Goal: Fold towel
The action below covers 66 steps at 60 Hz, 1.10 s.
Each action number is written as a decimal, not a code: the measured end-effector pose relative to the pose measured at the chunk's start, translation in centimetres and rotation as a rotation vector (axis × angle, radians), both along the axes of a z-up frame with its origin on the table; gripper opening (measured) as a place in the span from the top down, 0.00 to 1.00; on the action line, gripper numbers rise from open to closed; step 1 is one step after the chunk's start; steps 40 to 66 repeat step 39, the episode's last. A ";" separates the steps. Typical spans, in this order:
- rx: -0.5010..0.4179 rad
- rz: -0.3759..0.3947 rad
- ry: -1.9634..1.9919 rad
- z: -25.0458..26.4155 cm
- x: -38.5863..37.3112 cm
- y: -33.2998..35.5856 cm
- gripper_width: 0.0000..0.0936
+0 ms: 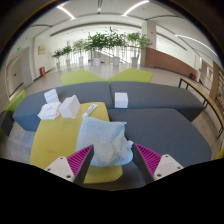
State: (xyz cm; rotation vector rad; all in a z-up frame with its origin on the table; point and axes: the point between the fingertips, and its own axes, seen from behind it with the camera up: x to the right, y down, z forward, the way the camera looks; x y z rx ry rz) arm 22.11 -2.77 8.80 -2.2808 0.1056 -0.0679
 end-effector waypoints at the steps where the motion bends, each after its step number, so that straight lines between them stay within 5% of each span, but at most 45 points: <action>1: 0.007 0.003 -0.001 0.6 -0.5 -0.6 0.10; 27: 0.193 0.115 -0.044 11.5 -8.8 -12.3 0.10; 66: 0.211 0.138 -0.035 11.2 -8.8 -12.2 0.10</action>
